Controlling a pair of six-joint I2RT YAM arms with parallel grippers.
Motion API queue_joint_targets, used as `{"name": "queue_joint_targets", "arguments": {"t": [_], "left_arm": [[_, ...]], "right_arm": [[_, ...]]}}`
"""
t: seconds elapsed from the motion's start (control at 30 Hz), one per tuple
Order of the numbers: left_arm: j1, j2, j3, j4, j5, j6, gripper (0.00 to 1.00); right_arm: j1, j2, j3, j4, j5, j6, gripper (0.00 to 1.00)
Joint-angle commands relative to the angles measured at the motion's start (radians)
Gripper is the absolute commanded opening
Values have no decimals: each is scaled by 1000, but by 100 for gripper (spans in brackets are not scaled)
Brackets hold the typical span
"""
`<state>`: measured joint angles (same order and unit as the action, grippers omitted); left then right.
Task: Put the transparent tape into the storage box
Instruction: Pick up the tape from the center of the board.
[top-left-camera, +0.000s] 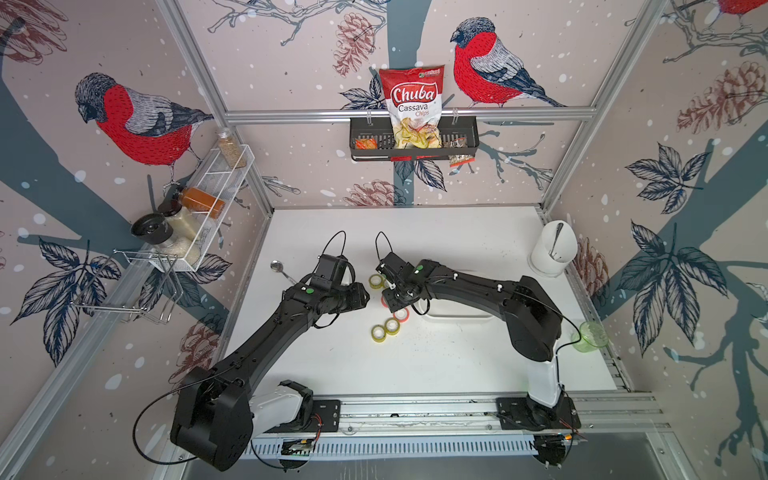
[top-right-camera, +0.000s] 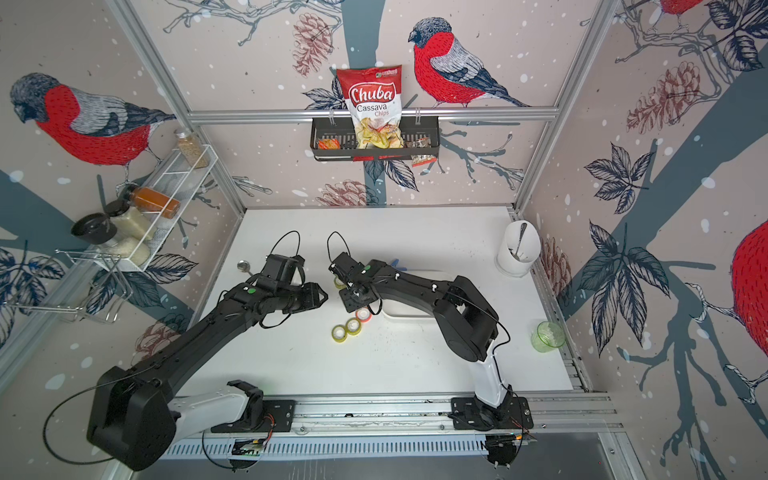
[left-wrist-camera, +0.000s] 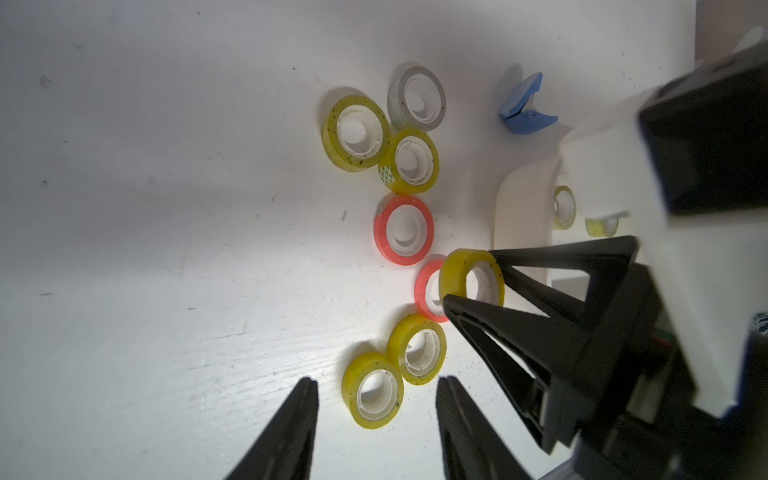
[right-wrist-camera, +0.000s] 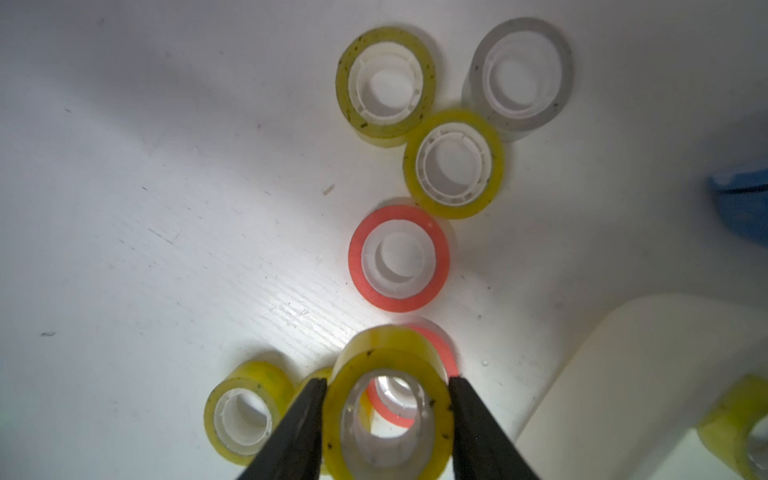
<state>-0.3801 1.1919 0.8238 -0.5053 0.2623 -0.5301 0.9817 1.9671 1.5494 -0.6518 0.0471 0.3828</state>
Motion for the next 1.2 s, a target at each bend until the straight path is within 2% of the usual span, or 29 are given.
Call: {"name": "queue_joint_targets", "arguments": {"t": [0.0,0.17,0.37,0.6,0.77,1.17], "left_arm": [[6,-6,-3,56,49,6,52],[0,-10,13,88,86,-4,52],[-41,36,62,108,99,-25,46],[-215,190,168,109,-9,-68,44],[-310,350,336,25,-133,-81,42],[-398,623,615,-104,-271,-125,38]], "right_arm": [[-27,-59,-7,13,-43,28,49],[-92,-164,-47,20,-75,52,48],[-194,-286,-150,25,-92,70,48],[-294,-400,-301,26,-98,55,48],[-371,-452,-402,45,-116,42,48],[-512,-514,-490,39,-126,-9,48]]}}
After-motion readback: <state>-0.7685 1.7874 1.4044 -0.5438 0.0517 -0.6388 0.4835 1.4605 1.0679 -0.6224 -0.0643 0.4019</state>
